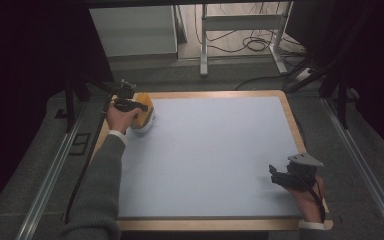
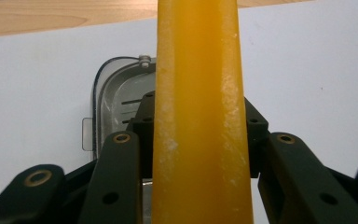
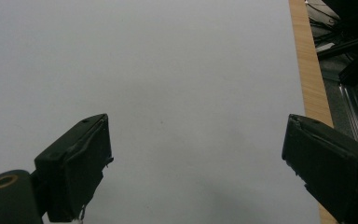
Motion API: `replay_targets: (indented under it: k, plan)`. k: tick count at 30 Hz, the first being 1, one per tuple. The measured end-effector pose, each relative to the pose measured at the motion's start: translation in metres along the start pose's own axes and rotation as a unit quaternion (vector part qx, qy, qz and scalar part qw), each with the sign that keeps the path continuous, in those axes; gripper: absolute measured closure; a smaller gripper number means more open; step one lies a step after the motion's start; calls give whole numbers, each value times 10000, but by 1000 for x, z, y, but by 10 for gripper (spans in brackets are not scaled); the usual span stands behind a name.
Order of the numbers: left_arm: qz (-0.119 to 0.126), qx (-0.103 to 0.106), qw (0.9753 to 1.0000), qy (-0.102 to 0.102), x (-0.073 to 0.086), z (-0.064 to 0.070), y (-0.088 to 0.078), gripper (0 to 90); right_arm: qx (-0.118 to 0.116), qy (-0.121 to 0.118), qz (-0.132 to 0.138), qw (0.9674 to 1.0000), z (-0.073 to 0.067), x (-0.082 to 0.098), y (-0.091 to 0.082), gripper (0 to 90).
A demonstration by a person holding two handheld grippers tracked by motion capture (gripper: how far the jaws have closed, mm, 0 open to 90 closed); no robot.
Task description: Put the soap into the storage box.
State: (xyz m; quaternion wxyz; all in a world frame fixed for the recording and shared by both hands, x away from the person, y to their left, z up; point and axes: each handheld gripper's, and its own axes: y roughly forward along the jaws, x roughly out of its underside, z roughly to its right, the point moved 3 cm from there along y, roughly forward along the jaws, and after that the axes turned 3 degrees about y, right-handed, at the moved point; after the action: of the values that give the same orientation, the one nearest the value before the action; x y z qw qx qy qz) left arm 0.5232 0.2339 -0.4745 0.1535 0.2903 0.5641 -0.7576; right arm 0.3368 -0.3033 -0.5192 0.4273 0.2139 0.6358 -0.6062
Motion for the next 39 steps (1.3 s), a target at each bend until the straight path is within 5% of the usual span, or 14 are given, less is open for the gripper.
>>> replay_targets:
  k: [12,32,35,39]
  plan:
    - [-32,-41,9997,-240,1,-11,6,612,5,-10,-27,10000,-1,0,0,82]
    - [-259,-112,9990,-348,10,-18,24,610,5,-12,-38,10000,-1,0,1,82]
    - [72,-118,9994,-331,5,-15,16,567,3,-15,-33,10000,-1,0,1,82]
    - [127,-218,9995,-174,0,-16,3,439,-2,-16,-52,10000,-1,1,2,82]
